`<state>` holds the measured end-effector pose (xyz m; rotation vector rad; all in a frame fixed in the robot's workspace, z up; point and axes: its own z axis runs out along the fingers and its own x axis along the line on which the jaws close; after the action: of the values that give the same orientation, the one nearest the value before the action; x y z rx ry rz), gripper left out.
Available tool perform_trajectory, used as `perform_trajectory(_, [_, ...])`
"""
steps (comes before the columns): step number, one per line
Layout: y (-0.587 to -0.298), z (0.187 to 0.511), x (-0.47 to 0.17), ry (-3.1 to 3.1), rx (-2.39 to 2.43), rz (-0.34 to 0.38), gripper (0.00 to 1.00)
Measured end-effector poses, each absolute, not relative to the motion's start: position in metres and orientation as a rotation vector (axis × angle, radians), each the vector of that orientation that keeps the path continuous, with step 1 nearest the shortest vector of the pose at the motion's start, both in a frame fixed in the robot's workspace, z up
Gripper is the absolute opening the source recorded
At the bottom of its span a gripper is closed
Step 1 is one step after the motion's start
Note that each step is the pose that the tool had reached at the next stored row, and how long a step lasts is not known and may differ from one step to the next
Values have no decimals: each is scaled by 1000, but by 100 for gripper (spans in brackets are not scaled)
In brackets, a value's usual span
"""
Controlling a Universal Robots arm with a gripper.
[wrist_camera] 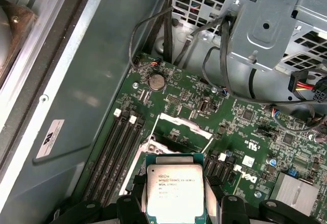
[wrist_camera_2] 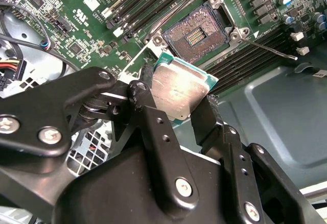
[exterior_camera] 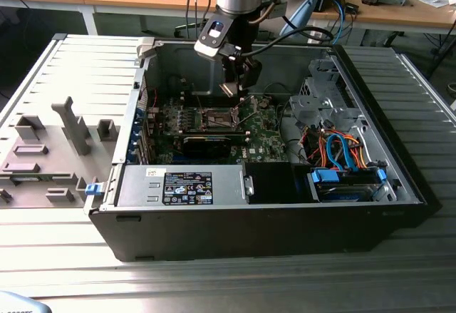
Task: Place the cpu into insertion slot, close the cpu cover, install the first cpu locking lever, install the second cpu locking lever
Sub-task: 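Place the cpu into insertion slot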
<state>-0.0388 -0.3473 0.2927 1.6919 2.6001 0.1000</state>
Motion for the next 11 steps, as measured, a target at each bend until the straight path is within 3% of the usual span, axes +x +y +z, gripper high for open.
perform_trajectory(11, [-347, 292, -39, 2570, 1735, 99, 54])
